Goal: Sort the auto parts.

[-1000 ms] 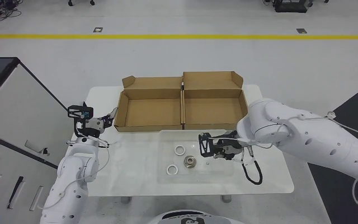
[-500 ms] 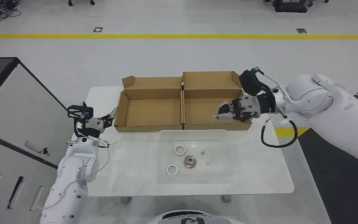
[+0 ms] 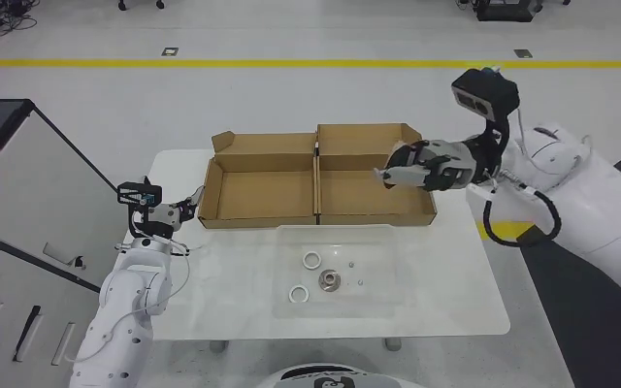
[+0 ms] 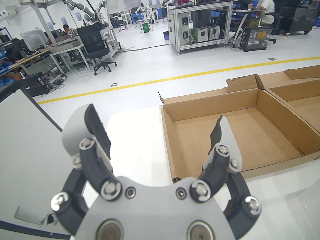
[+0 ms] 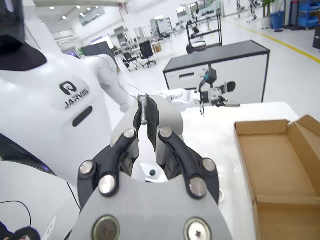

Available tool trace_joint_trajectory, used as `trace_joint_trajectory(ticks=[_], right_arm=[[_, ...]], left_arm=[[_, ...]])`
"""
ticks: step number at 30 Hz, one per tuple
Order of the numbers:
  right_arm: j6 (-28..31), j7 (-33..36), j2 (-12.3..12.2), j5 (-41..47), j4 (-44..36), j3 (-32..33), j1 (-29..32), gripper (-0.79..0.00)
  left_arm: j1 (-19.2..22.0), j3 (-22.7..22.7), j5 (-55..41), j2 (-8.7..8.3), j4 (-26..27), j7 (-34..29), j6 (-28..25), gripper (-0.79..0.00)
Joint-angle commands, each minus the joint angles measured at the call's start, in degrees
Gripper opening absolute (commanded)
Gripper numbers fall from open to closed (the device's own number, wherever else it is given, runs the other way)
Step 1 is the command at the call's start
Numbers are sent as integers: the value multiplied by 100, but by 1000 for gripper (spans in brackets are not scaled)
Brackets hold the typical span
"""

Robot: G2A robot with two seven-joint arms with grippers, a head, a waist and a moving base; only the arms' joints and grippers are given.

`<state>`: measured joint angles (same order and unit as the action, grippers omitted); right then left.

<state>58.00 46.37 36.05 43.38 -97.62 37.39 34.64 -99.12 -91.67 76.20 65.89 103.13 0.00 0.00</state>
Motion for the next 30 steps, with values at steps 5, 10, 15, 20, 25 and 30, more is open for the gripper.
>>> trace_joint_trajectory(ticks=[5, 10, 15, 20, 25, 30], right_arm=[[0, -7, 257, 527, -347, 400, 99, -785], [0, -6, 450, 856, -691, 697, 134, -785], [0, -6, 644, 1149, -1003, 932, 167, -785], [0, -6, 848, 1301, -1320, 999, 134, -785], [0, -6, 871, 1266, -1309, 994, 137, -785], [0, -6, 871, 1266, -1309, 994, 137, -785]], left_arm=[[0, 0, 0, 0, 0, 0, 0, 0], [0, 0, 0, 0, 0, 0, 0, 0], [0, 0, 0, 0, 0, 0, 0, 0], [0, 0, 0, 0, 0, 0, 0, 0], [0, 0, 0, 0, 0, 0, 0, 0], [0, 0, 0, 0, 0, 0, 0, 0]])
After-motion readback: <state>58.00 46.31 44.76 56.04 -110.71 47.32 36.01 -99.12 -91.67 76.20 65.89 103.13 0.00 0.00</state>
